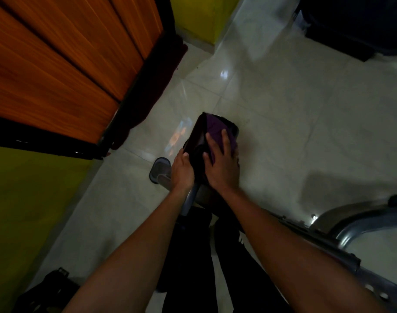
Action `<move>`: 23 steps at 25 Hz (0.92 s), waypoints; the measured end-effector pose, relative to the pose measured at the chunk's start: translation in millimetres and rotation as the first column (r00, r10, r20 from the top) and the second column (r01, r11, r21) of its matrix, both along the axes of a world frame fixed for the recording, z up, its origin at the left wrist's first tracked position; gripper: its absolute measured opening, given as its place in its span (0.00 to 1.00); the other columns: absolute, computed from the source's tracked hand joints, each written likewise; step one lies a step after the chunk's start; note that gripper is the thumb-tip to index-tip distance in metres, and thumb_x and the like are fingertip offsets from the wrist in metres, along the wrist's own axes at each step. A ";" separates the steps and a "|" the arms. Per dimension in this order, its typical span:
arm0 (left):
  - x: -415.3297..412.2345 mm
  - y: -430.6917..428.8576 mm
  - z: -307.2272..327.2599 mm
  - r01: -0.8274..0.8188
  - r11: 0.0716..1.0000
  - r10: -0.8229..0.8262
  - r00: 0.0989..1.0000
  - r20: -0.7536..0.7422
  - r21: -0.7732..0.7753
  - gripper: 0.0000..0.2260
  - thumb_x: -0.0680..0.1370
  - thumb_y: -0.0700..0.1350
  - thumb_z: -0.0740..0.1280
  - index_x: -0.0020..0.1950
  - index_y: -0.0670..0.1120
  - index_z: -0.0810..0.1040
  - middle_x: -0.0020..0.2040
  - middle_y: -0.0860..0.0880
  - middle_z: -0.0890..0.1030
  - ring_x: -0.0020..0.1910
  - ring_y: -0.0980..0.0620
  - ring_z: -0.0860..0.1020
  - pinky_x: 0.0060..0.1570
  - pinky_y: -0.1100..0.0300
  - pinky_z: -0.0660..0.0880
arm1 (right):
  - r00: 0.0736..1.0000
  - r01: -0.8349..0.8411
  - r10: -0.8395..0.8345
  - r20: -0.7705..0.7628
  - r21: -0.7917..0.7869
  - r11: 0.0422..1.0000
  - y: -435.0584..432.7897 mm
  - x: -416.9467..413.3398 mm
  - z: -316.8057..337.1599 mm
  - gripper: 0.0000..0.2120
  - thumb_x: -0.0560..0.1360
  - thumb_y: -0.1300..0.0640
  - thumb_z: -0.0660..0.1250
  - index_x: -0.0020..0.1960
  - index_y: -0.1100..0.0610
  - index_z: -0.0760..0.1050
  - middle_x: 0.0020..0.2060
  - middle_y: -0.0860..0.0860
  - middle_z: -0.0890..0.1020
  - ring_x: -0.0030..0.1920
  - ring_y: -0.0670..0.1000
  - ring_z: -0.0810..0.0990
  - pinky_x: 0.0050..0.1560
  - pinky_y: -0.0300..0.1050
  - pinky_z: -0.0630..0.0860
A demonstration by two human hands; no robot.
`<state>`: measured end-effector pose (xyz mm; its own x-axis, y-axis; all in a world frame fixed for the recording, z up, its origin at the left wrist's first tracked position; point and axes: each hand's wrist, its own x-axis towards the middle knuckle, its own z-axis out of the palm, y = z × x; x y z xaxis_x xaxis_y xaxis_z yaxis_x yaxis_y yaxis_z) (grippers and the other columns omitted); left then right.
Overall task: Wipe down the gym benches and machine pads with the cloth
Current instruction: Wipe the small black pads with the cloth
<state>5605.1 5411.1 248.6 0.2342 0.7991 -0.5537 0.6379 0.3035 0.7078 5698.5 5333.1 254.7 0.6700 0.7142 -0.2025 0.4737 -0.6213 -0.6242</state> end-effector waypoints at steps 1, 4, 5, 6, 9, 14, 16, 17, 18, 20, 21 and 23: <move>-1.6 0.5 0.0 0.021 1.000 -0.021 1.000 -0.002 0.006 0.21 0.87 0.47 0.53 0.79 0.43 0.64 0.77 0.45 0.68 0.76 0.48 0.66 0.73 0.61 0.60 | 1.000 0.014 -0.014 0.007 0.011 1.000 5.3 12.5 -1.0 0.27 0.82 0.42 0.56 0.80 0.40 0.59 0.83 0.48 0.49 0.80 0.62 0.54 0.75 0.66 0.61; -4.7 -1.4 5.1 0.076 0.997 -0.075 0.997 -0.021 0.027 0.20 0.87 0.46 0.55 0.79 0.43 0.63 0.77 0.45 0.68 0.76 0.48 0.66 0.65 0.68 0.58 | 0.987 0.124 -0.121 -0.109 0.023 0.992 13.4 35.8 -7.7 0.29 0.81 0.43 0.60 0.81 0.39 0.57 0.83 0.48 0.49 0.79 0.58 0.59 0.73 0.63 0.66; -5.2 -1.9 7.7 0.094 0.995 -0.093 0.995 -0.039 0.026 0.21 0.86 0.46 0.55 0.79 0.44 0.63 0.76 0.46 0.69 0.75 0.48 0.66 0.64 0.67 0.58 | 0.976 0.162 -0.157 -0.150 0.021 0.987 14.6 38.0 -7.9 0.30 0.81 0.43 0.60 0.81 0.39 0.55 0.83 0.47 0.49 0.78 0.58 0.63 0.72 0.63 0.68; -5.7 -1.8 11.2 0.113 0.993 -0.112 0.992 -0.060 0.017 0.21 0.86 0.47 0.56 0.79 0.45 0.63 0.76 0.46 0.69 0.75 0.48 0.67 0.64 0.66 0.59 | 0.965 0.196 -0.190 -0.183 0.014 0.981 14.7 37.6 -6.3 0.31 0.81 0.43 0.61 0.81 0.40 0.54 0.82 0.47 0.49 0.76 0.58 0.66 0.70 0.62 0.71; -8.7 -3.6 24.4 0.177 0.984 -0.177 0.979 -0.098 -0.003 0.23 0.85 0.47 0.58 0.80 0.46 0.62 0.76 0.46 0.69 0.74 0.47 0.68 0.71 0.60 0.61 | 0.898 0.295 -0.284 -0.337 -0.018 0.955 3.1 32.4 4.5 0.32 0.81 0.49 0.64 0.82 0.44 0.55 0.81 0.52 0.56 0.73 0.59 0.70 0.68 0.60 0.73; -12.4 -13.8 70.0 0.356 0.933 -0.354 0.890 -0.287 -0.047 0.26 0.82 0.45 0.63 0.80 0.44 0.62 0.76 0.43 0.68 0.74 0.42 0.67 0.74 0.48 0.64 | 0.908 0.122 -0.184 -0.377 -0.182 0.976 -27.1 26.3 41.2 0.34 0.77 0.54 0.68 0.80 0.46 0.60 0.75 0.56 0.67 0.68 0.62 0.75 0.64 0.59 0.74; -14.7 -15.4 88.9 0.480 0.875 -0.468 0.809 -0.357 -0.058 0.23 0.81 0.45 0.64 0.76 0.42 0.68 0.72 0.40 0.72 0.71 0.39 0.71 0.69 0.49 0.69 | 0.922 0.034 -0.119 -0.368 -0.229 0.973 -40.0 29.0 59.1 0.34 0.77 0.54 0.69 0.80 0.46 0.61 0.75 0.56 0.68 0.67 0.62 0.75 0.64 0.57 0.75; -14.0 -16.6 97.1 0.533 0.843 -0.521 0.777 -0.353 -0.071 0.21 0.81 0.45 0.64 0.73 0.41 0.71 0.69 0.39 0.75 0.68 0.38 0.74 0.66 0.49 0.72 | 0.927 0.007 -0.097 -0.363 -0.241 0.970 -48.7 31.3 69.8 0.33 0.77 0.54 0.69 0.80 0.47 0.62 0.74 0.56 0.68 0.67 0.62 0.74 0.64 0.56 0.74; -10.7 -18.4 106.8 0.572 0.815 -0.563 0.748 -0.350 -0.089 0.19 0.81 0.44 0.64 0.71 0.40 0.73 0.67 0.38 0.77 0.65 0.37 0.76 0.63 0.50 0.73 | 0.933 -0.027 -0.067 -0.354 -0.252 0.967 -55.9 34.5 76.9 0.33 0.77 0.53 0.69 0.79 0.48 0.63 0.73 0.56 0.69 0.67 0.62 0.74 0.64 0.55 0.74; -2.8 -21.8 123.1 0.619 0.778 -0.612 0.706 -0.355 -0.109 0.20 0.82 0.45 0.64 0.73 0.41 0.72 0.68 0.38 0.76 0.66 0.38 0.75 0.63 0.51 0.72 | 0.942 -0.097 -0.003 -0.337 -0.279 0.955 -70.5 41.7 92.1 0.30 0.76 0.54 0.69 0.77 0.49 0.67 0.71 0.57 0.71 0.66 0.61 0.75 0.62 0.54 0.74; 2.0 -24.0 129.8 0.630 0.769 -0.623 0.700 -0.348 -0.109 0.20 0.82 0.45 0.63 0.74 0.41 0.70 0.70 0.38 0.75 0.67 0.38 0.74 0.65 0.52 0.71 | 0.944 -0.118 0.014 -0.331 -0.297 0.948 -76.9 46.2 100.8 0.28 0.75 0.54 0.69 0.75 0.49 0.70 0.68 0.57 0.74 0.64 0.61 0.77 0.61 0.53 0.75; 11.4 -32.2 146.5 0.673 0.731 -0.669 0.672 -0.318 -0.116 0.22 0.83 0.47 0.63 0.75 0.42 0.69 0.71 0.38 0.73 0.68 0.39 0.74 0.67 0.52 0.71 | 0.946 -0.128 0.017 -0.324 -0.327 0.936 -94.5 52.4 121.7 0.23 0.75 0.57 0.68 0.70 0.50 0.76 0.63 0.57 0.78 0.61 0.60 0.79 0.55 0.50 0.77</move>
<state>5616.5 5378.9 395.2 0.5233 0.5023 -0.6884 0.8521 -0.3012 0.4280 5750.9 5238.6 376.4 0.4815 0.6089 -0.6304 0.3415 -0.7928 -0.5049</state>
